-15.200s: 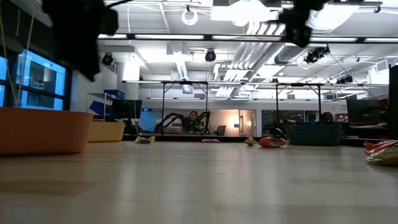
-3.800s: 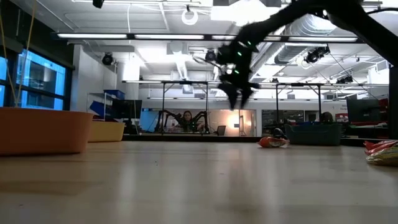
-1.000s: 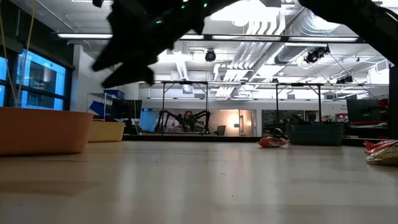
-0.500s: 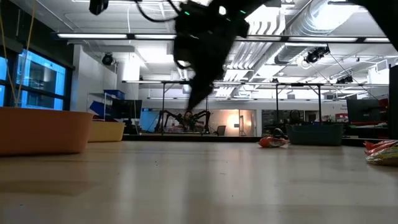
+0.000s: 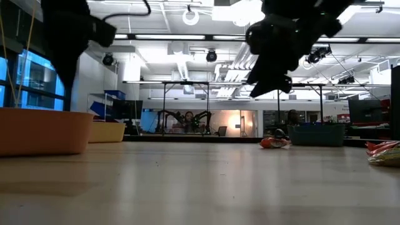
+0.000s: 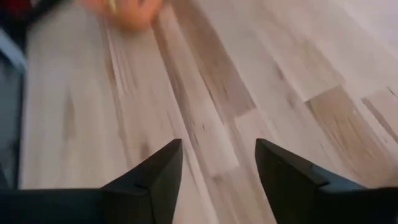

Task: Sort candy
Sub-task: Adjust the orange bin, then put the top left orange chocolate into the blue bin

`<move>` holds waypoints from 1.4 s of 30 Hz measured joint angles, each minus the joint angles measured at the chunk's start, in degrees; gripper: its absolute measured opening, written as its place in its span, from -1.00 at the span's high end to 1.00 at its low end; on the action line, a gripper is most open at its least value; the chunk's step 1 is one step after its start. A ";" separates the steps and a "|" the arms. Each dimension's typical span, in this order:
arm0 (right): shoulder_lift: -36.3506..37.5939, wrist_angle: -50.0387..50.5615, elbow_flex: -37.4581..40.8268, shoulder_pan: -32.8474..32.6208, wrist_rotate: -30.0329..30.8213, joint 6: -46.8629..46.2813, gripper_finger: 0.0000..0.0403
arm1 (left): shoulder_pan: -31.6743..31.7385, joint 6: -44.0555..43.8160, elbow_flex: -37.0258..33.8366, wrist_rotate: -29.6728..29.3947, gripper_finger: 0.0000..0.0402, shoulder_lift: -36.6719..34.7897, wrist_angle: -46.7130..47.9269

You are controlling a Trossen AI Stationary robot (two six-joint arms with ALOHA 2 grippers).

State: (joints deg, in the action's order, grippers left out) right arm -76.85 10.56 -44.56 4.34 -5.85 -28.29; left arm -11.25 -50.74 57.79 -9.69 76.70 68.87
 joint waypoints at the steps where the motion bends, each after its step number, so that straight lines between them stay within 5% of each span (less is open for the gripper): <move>1: 1.31 -2.32 1.35 -0.35 1.37 -2.42 0.10 | 0.00 0.50 -1.32 0.82 0.93 0.24 -2.05; 7: 3.60 -9.03 5.01 -1.36 7.31 -10.61 0.32 | 0.74 2.90 -10.24 7.81 0.99 0.38 -19.26; 19: 3.31 -16.20 4.99 -0.57 9.86 -13.31 0.48 | 9.68 10.57 -17.79 10.71 1.00 0.34 -33.92; 33: 3.35 -18.31 4.99 -0.24 8.33 -15.24 0.48 | 33.96 24.38 -16.82 8.66 1.00 0.38 -43.11; 42: 3.38 -18.08 4.91 2.03 -0.44 -12.80 0.48 | 32.97 27.15 -12.34 20.46 1.00 -4.56 -43.07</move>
State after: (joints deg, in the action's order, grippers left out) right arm -73.47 -7.52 -39.66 6.37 -6.29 -41.09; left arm 21.73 -23.59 45.46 10.77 72.14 25.80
